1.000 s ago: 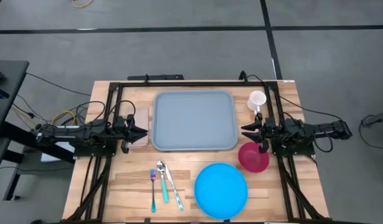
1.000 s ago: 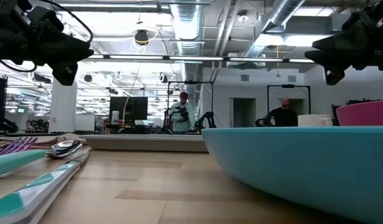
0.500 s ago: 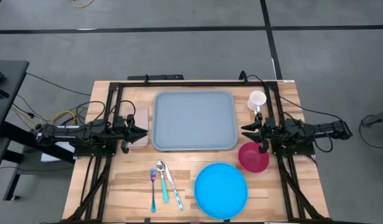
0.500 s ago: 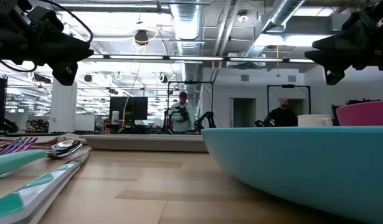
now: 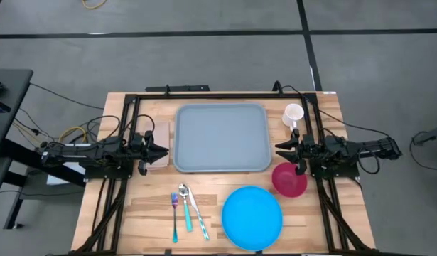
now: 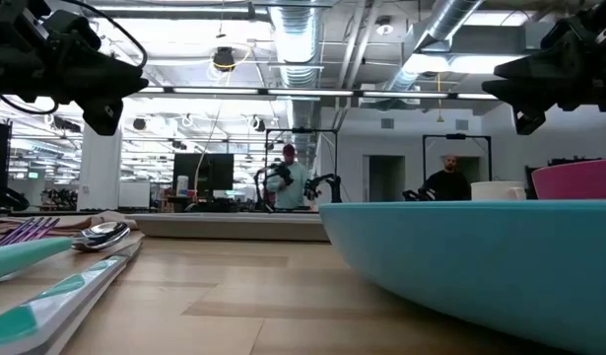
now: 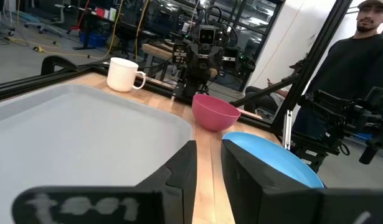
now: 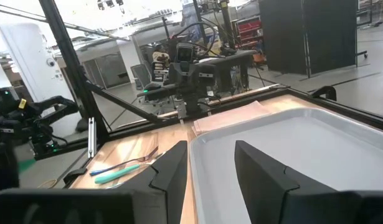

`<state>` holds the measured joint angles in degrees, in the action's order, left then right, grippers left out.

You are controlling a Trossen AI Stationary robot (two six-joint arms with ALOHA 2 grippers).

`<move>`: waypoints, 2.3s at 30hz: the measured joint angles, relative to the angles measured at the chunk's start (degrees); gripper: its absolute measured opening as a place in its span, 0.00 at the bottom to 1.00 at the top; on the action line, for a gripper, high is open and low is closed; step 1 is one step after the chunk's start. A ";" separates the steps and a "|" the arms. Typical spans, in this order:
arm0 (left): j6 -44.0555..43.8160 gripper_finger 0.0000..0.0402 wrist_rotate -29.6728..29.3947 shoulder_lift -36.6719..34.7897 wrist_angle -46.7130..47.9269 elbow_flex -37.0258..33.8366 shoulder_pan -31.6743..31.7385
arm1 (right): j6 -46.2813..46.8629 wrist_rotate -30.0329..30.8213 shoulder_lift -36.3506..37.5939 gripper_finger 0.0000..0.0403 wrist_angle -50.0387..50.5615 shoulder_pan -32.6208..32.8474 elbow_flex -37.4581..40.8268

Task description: Set up tray

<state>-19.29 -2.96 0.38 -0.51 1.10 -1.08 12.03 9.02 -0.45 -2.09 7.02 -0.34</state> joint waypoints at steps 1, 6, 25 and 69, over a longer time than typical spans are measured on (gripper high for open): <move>0.00 0.15 0.00 -0.02 -0.02 -0.02 -0.01 | 0.00 0.00 -0.02 0.31 0.00 -0.02 -0.02; 0.00 0.15 0.00 -0.01 -0.02 -0.01 -0.02 | 0.00 0.00 -0.01 0.31 0.00 -0.02 -0.01; 0.00 0.15 0.01 -0.02 -0.02 -0.02 -0.02 | 5.32 -0.02 -0.02 0.31 -0.56 0.10 -0.01; 0.00 0.15 -0.39 -0.02 -0.04 -0.02 -0.02 | 24.04 12.39 -84.20 0.31 68.28 -38.22 -69.77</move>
<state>-19.29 -3.36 0.36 -0.56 1.08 -1.10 36.07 21.40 -84.65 66.19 -31.19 -70.11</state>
